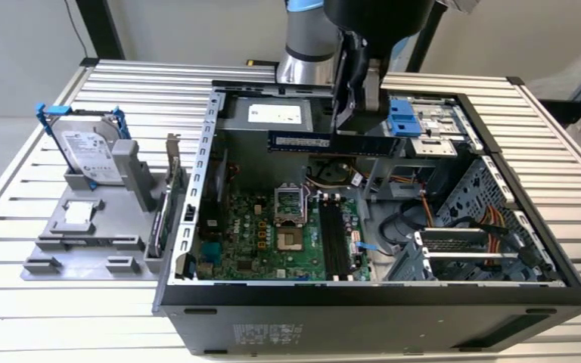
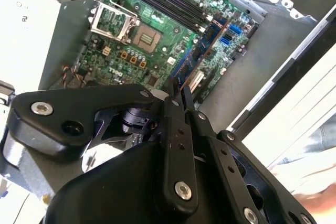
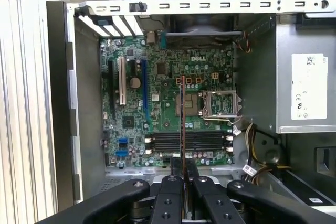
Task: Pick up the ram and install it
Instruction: 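Insert the ram into the slot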
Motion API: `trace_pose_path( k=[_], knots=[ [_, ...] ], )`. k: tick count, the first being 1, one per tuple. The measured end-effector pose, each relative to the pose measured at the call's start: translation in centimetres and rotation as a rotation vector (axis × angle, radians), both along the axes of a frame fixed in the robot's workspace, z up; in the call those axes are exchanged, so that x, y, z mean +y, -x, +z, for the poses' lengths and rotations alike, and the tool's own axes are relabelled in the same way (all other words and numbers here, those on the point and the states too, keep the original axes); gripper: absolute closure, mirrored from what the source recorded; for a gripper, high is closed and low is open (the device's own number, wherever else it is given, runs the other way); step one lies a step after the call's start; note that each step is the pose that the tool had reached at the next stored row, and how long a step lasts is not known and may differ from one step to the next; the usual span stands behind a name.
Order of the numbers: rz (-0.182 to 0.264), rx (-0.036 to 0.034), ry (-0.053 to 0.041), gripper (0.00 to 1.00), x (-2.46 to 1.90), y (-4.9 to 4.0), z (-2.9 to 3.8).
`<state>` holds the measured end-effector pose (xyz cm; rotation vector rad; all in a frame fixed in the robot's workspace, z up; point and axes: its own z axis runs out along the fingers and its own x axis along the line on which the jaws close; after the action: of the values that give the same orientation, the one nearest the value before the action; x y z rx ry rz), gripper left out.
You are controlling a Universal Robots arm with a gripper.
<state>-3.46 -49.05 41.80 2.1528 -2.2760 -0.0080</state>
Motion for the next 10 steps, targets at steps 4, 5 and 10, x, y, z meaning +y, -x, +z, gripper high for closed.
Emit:
trace_pose_path(
  k=[4, 5, 10],
  knots=[
    [-0.001, 0.0000, -0.0001, 1.00, 0.03, -0.23, 0.00],
    [-0.001, 0.0000, 0.0000, 1.00, 0.04, -0.29, 0.00],
    [-0.002, 0.0000, 0.0000, 1.00, 0.08, -0.56, 0.00]
  ],
)
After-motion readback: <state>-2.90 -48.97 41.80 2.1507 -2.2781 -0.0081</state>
